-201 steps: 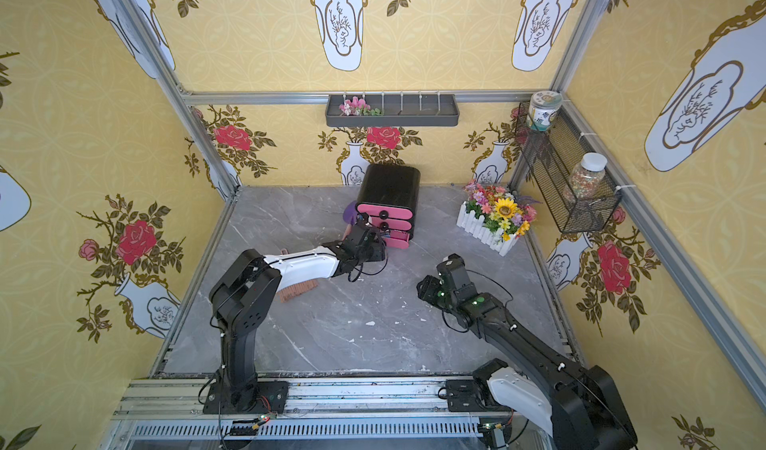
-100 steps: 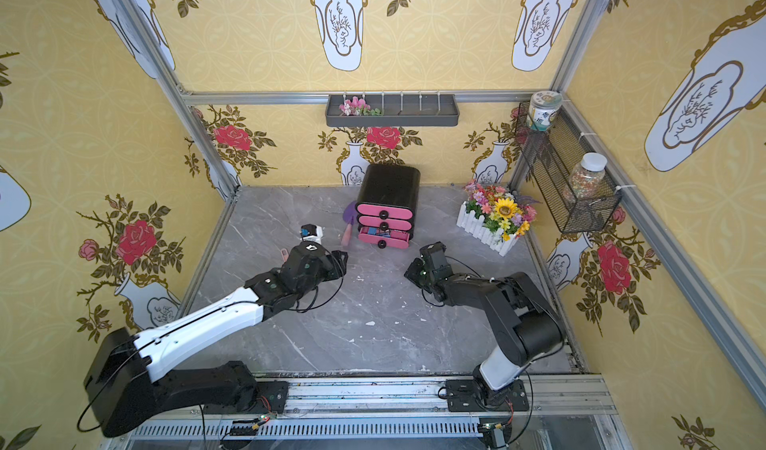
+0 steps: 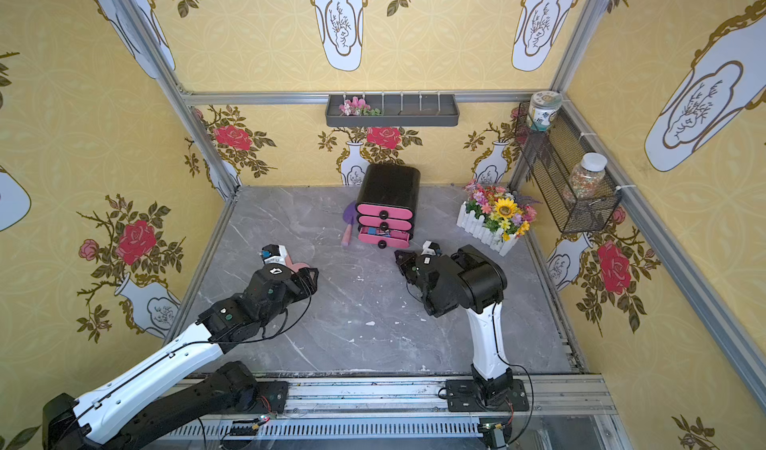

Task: Put the binder clips in the drawer according to color
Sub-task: Close the drawer in the storage box.

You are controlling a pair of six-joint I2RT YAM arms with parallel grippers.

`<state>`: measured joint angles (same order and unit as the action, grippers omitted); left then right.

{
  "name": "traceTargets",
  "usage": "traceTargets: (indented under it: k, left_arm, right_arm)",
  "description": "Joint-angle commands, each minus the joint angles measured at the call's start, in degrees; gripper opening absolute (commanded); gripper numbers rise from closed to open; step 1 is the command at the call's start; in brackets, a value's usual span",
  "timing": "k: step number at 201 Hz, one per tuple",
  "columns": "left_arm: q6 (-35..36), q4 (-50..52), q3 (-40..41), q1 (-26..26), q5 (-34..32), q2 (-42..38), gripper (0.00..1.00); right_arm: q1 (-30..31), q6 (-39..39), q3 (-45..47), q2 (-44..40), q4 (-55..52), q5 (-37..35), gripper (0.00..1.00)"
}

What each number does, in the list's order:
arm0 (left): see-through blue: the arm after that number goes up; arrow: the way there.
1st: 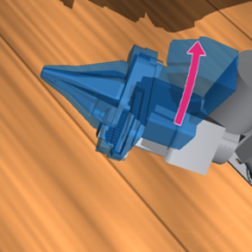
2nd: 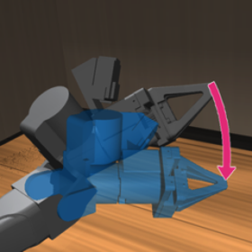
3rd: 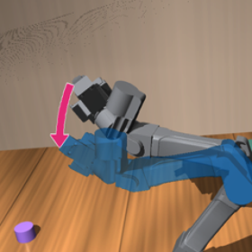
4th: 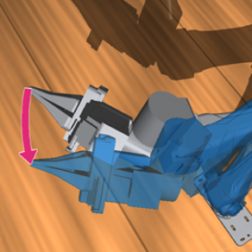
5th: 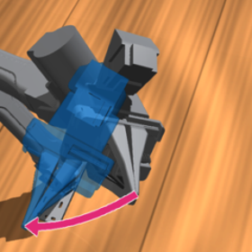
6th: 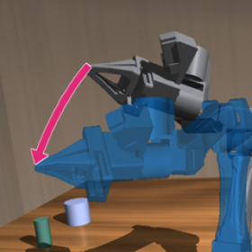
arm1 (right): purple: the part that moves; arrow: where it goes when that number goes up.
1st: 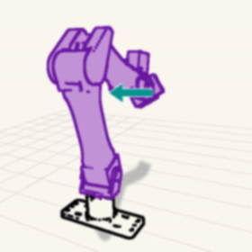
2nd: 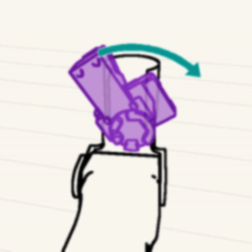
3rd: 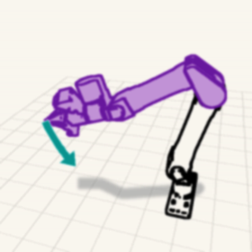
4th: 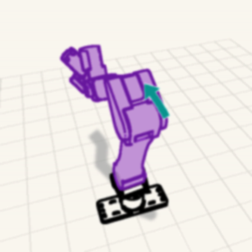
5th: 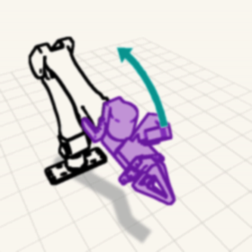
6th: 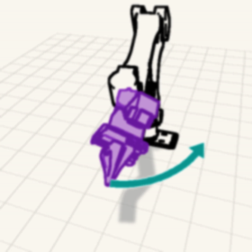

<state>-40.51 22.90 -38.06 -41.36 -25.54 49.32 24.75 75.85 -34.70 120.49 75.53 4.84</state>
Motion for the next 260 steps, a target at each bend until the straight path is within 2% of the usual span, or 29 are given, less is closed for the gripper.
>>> traceTargets:
  k: [1,51,91,147,167,215,260]
  left_arm:
    - [-0.18,-0.08,0.84,0.65,0.88,0.0,0.7]
    - [-0.18,-0.27,1.29,0.85,1.54,0.26,0.7]
    - [-0.67,0.54,1.82,0.93,1.43,-0.67,0.7]
    - [-0.7,0.88,2.46,0.94,1.94,-1.24,0.7]
    - [-0.71,1.09,2.39,0.98,1.92,-1.32,0.7]
    - [-2.95,0.97,3.28,0.95,2.39,-1.73,0.7]
    - [-2.66,-0.46,2.93,0.98,1.81,-1.86,0.7]
  right_arm:
    - [0.16,-0.72,-1.57,0.02,-5.18,-2.43,0.0]
    - [-0.75,-1.78,-8.51,0.49,-11.26,-2.38,0.0]
    - [-1.07,-0.77,-12.47,2.41,-11.56,-2.61,0.0]
    - [-0.5,6.84,-13.34,9.61,-0.65,-6.14,0.0]
    - [-0.13,7.28,-14.16,10.56,-0.1,-6.59,0.0]
    - [0.26,5.85,-14.55,8.72,-2.33,-5.91,0.0]
    - [3.62,1.4,-5.69,0.05,-5.64,-4.73,0.0]
